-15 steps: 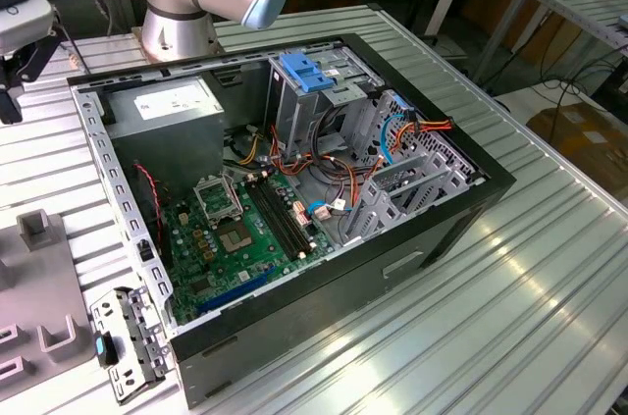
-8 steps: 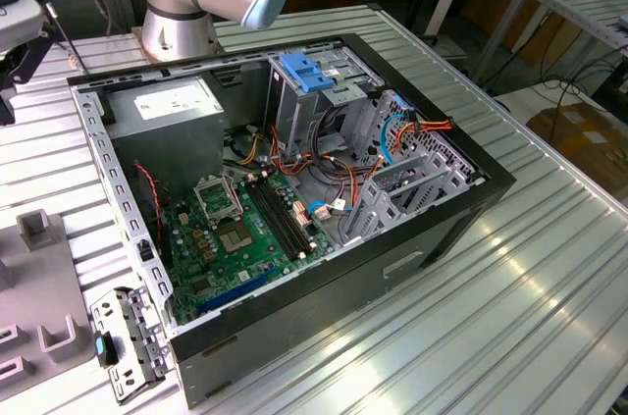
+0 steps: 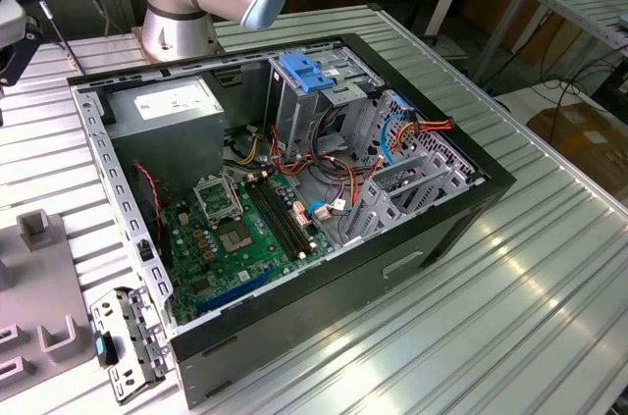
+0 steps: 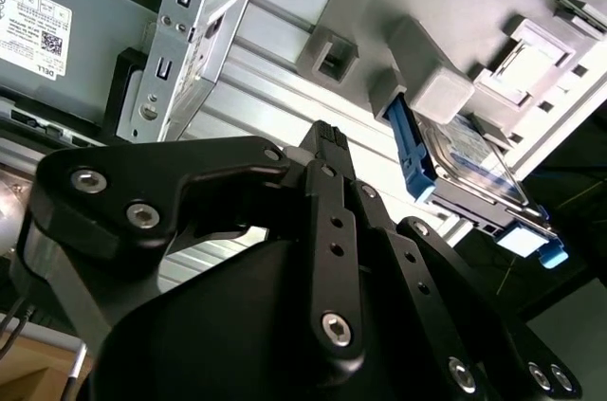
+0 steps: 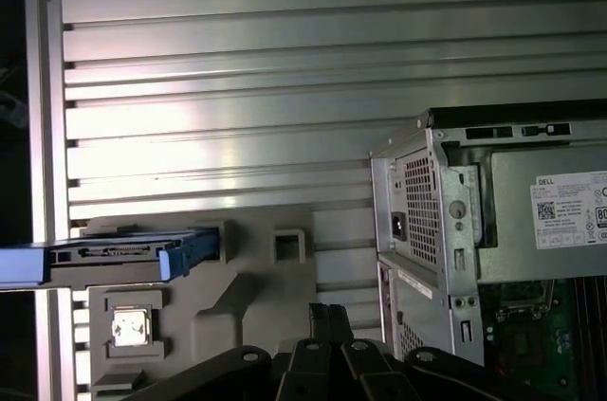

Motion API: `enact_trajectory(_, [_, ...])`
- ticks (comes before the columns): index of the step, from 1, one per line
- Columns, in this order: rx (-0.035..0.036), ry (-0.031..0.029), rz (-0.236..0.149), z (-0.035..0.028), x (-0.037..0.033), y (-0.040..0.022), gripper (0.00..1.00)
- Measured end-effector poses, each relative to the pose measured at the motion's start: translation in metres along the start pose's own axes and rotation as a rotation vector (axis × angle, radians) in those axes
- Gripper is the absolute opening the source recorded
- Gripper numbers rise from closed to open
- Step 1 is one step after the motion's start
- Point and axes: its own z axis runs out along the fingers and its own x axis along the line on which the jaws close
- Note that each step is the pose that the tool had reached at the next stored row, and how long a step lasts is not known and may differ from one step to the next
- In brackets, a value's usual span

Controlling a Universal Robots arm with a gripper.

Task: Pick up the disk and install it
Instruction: 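Reach for the disk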

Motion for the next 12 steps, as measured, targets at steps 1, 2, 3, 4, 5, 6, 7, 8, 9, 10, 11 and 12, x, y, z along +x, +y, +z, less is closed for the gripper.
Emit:
enact_trajectory(1, [0.0000, 0.0000, 0.000, 0.0000, 0.0009, -0.0001, 0.11])
enact_trajectory(2, [0.0000, 0.0001, 0.000, 0.0000, 0.0019, -0.0002, 0.11])
enact_trajectory(3, [0.0001, 0.0000, 0.000, 0.0000, 0.0025, -0.0002, 0.11])
enact_trajectory(4, [0.0000, 0.0000, 0.000, 0.0000, 0.0034, -0.0003, 0.11])
enact_trajectory(5, [0.0000, 0.0000, 0.000, 0.0001, 0.0041, -0.0003, 0.11])
enact_trajectory(6, [0.0000, 0.0000, 0.000, 0.0001, 0.0058, -0.0004, 0.11])
enact_trajectory(7, [0.0001, 0.0001, 0.000, 0.0000, 0.0068, -0.0005, 0.11])
enact_trajectory(8, [0.0000, 0.0001, 0.000, 0.0001, 0.0079, -0.0006, 0.11])
enact_trajectory(9, [0.0001, 0.0000, 0.000, 0.0001, 0.0086, -0.0007, 0.11])
enact_trajectory(10, [0.0000, 0.0000, 0.000, 0.0001, 0.0093, -0.0007, 0.11])
enact_trajectory(11, [0.0001, 0.0000, 0.000, 0.0001, 0.0102, -0.0008, 0.11])
enact_trajectory(12, [0.0000, 0.0001, 0.000, 0.0001, 0.0109, -0.0009, 0.11])
